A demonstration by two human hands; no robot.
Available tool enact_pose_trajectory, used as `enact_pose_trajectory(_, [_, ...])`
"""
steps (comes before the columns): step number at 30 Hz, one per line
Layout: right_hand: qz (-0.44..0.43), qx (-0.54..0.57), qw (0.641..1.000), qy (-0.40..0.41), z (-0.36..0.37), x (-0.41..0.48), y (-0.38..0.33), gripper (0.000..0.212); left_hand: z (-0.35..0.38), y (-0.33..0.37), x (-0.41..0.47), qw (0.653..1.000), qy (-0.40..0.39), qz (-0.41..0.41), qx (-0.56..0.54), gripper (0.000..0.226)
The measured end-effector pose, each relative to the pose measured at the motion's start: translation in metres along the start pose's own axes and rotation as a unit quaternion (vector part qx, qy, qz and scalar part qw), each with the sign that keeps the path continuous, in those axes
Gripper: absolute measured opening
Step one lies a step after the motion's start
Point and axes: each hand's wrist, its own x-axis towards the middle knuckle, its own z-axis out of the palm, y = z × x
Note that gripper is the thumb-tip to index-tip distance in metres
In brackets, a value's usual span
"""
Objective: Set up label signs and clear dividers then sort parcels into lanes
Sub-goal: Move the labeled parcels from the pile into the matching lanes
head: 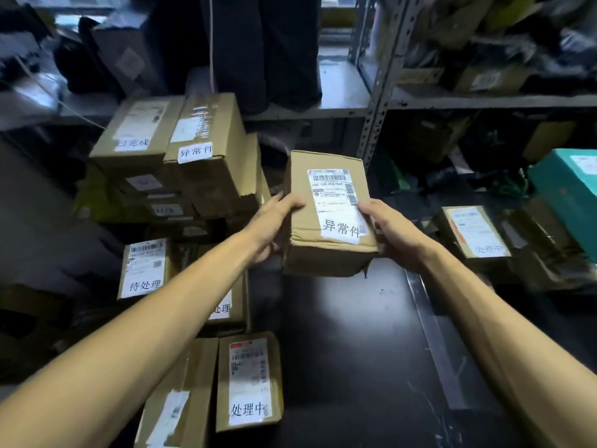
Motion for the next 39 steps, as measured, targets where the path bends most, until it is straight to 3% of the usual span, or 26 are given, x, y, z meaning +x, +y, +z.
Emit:
enact_pose_trajectory(4, [-0.027,-0.008,0.998,0.052,0.0,-0.027,0.004,0.02,0.007,-0.003,-0.015,0.998,0.008,0.001,0.062,0.023])
enact_pose_trajectory(7, [-0.069,-0.042,0.992,0.101,-0.001,-0.055,0.011,0.027,0.018,-0.01,-0.029,0.996,-0.018,-0.003,0.083,0.03])
enact_pose_trajectory(12, [-0.091,-0.062,0.986,0.128,-0.012,-0.108,0.02,0.035,0.058,-0.031,-0.044,0.996,-0.031,0.028,0.082,0.017])
enact_pose_trajectory(18, [-0.063,-0.285,0.913,0.285,-0.03,-0.157,0.039,0.033,0.112,-0.052,-0.065,0.982,-0.076,0.066,0.157,0.03])
enact_pose_trajectory(20, [-0.021,-0.299,0.905,0.301,-0.041,-0.167,0.043,0.047,0.133,-0.051,-0.074,0.979,-0.104,0.049,0.17,0.03])
enact_pose_trajectory(24, [0.012,-0.358,0.878,0.317,-0.063,-0.19,0.049,0.106,0.181,-0.042,-0.093,0.964,-0.141,0.049,0.218,0.032])
enact_pose_trajectory(26, [0.015,-0.393,0.865,0.311,-0.075,-0.201,0.051,0.116,0.206,-0.036,-0.103,0.957,-0.136,0.059,0.248,0.036])
enact_pose_trajectory(35, [-0.005,-0.498,0.814,0.299,-0.148,-0.232,0.028,0.104,0.312,-0.001,-0.144,0.942,-0.063,0.024,0.33,0.046])
enact_pose_trajectory(39, [-0.035,-0.487,0.805,0.337,-0.204,-0.257,-0.005,0.096,0.368,0.029,-0.159,0.929,-0.019,0.119,0.35,0.049])
